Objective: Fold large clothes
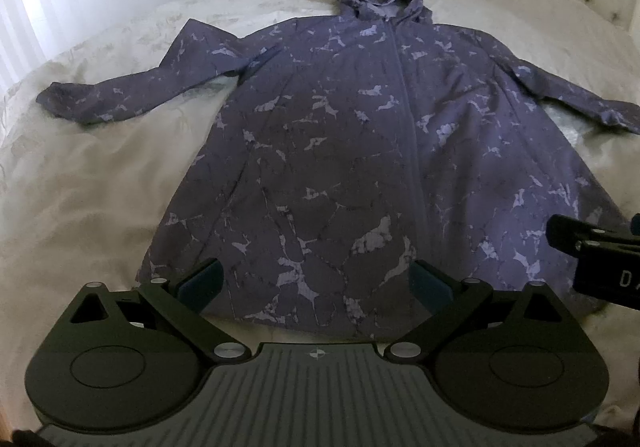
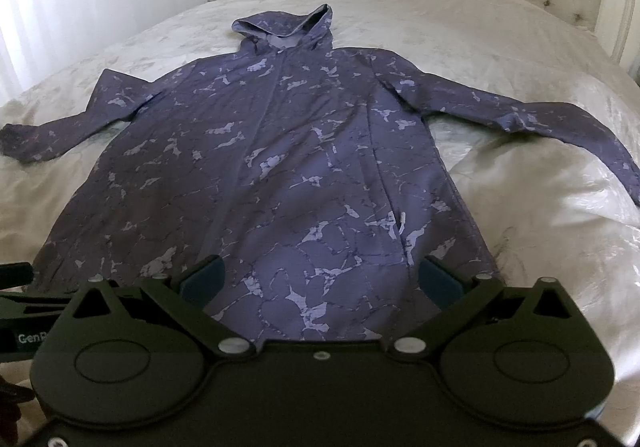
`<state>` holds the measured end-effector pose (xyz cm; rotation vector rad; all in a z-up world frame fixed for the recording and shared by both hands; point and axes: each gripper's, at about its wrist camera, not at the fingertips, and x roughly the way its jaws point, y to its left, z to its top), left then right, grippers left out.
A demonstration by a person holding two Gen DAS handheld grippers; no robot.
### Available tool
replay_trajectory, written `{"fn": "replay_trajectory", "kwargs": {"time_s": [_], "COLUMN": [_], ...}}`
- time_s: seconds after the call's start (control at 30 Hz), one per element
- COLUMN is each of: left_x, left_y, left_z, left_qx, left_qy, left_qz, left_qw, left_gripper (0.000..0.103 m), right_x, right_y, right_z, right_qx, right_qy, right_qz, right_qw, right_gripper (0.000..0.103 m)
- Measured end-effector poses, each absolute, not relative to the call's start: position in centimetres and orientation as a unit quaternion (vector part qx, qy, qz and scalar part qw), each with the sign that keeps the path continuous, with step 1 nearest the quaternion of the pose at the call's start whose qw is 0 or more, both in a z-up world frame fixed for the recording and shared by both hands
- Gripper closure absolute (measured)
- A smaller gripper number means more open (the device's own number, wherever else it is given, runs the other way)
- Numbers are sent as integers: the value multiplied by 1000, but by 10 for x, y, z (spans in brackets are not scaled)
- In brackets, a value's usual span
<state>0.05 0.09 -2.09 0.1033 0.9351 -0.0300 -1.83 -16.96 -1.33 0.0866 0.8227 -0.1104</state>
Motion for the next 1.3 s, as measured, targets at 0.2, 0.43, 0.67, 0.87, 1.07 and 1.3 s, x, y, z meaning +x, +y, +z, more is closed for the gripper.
{"fn": "replay_trajectory", "kwargs": {"time_s": [0.2,0.43,0.67,0.87,1.07,1.3], "left_x": [0,0,0,1,4,10], "left_y": [1,1,1,1,0,-1], "left_z": [-21,-23,-23,-26,-27,-28], "left_qx": [49,49,49,51,52,57], "left_qy": [451,453,453,454,459,458], "left_qz": [-14,-14,-14,-15,-16,-24], "left_qw": [891,890,890,889,887,887], "left_gripper": [2,2,2,2,2,2], "right_x": [-17,-17,-17,-18,-15,-9], "right_y": [-169,-169,-168,-166,-168,-173], "right_z": [-14,-14,-14,-16,-15,-19], "right_qx": [42,42,42,43,48,66], "right_qy": [401,402,401,402,404,411], "right_qz": [-51,-51,-51,-48,-45,-36], "right_qw": [914,913,914,914,912,909], "right_gripper": [1,1,1,1,1,1]}}
